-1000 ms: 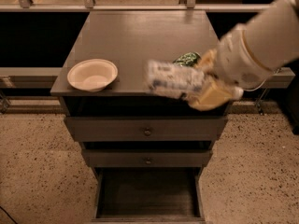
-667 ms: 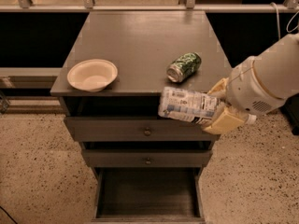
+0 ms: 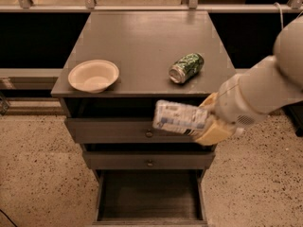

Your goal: Place blue plastic bottle into bottom drawer

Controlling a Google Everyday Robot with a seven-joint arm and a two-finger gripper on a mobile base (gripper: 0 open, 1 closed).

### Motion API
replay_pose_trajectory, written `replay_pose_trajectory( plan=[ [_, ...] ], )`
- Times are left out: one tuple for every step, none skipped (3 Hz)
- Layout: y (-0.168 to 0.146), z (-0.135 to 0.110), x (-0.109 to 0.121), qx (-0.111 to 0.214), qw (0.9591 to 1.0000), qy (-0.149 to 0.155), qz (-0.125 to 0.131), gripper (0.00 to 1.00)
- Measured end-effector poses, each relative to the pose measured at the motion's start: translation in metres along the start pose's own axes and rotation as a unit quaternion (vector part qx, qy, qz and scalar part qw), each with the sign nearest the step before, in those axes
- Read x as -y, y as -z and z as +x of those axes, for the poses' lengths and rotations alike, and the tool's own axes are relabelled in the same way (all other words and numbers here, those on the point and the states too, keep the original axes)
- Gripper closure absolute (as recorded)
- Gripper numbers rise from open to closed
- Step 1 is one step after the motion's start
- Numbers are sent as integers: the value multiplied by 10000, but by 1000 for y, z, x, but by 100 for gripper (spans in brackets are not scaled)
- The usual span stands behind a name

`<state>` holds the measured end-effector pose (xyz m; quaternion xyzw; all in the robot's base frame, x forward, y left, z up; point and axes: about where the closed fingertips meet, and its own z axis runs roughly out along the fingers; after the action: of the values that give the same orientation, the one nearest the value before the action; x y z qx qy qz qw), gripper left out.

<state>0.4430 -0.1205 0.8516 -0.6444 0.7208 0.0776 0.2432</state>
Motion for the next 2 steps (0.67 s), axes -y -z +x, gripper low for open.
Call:
replay_pose_trajectory(
  plan=[
    [-102,17,-26,424,9979,-233,-422,100],
    [-129,21,-24,634,9969,-350,-304,100]
  ],
)
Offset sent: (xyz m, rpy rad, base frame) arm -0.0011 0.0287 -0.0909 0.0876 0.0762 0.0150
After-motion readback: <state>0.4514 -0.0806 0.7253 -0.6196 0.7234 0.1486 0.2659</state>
